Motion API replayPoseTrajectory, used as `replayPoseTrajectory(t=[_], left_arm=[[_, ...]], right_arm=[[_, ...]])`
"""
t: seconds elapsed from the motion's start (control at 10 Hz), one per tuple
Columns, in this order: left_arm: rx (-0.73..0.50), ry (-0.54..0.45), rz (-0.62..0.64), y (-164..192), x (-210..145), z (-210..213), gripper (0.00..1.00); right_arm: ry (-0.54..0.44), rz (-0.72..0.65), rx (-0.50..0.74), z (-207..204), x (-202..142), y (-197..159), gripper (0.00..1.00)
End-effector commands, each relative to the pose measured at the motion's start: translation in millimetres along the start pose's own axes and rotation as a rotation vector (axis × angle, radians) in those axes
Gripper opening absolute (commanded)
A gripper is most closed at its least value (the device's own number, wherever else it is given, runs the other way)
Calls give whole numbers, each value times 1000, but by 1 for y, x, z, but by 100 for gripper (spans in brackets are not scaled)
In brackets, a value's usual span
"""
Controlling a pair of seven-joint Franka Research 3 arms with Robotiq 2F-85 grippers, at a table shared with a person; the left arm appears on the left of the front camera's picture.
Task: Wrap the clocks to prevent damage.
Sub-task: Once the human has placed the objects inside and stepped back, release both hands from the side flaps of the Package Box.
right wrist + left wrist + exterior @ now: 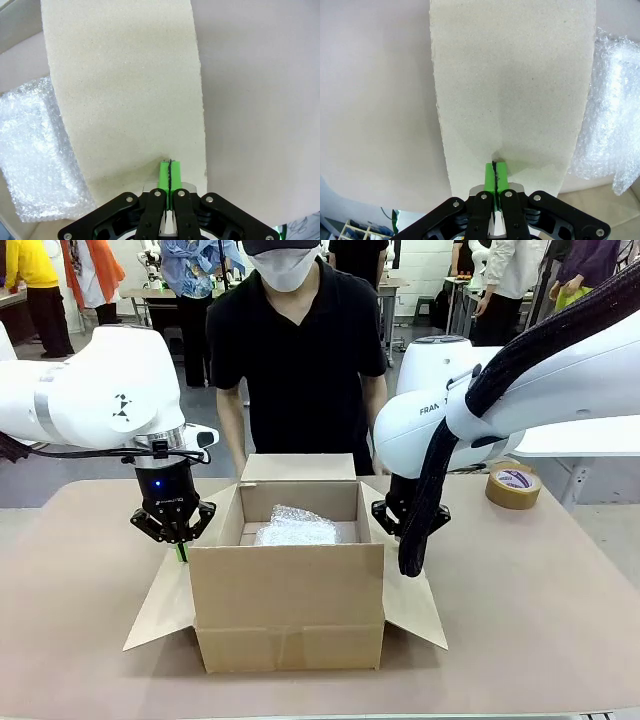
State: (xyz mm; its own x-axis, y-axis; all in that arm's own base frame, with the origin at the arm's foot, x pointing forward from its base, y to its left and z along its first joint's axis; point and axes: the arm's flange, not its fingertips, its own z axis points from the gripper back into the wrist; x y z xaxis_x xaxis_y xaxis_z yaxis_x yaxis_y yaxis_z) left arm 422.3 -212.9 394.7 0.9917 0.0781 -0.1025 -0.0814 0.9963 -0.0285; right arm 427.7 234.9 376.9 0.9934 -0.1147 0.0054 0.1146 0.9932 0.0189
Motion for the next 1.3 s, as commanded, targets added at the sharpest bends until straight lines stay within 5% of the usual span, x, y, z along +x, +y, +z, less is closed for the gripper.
replayPoseTrajectory(t=[0.0,0.2,0.6,1.0,1.2], left_arm=[[5,5,-3,0,-1,0,0],[0,0,0,0,0,0,0],[137,-19,-539,11,-17,78,0],[-14,190,-926,44,-35,153,0],[24,234,-1158,57,-43,159,0]], right_arm=[[-2,-5,0,1,0,0,1],[0,0,0,0,0,0,1],[2,532,-109,83,-16,-33,1],[178,935,-112,165,-46,-67,1],[174,1088,-192,172,-50,-90,1]])
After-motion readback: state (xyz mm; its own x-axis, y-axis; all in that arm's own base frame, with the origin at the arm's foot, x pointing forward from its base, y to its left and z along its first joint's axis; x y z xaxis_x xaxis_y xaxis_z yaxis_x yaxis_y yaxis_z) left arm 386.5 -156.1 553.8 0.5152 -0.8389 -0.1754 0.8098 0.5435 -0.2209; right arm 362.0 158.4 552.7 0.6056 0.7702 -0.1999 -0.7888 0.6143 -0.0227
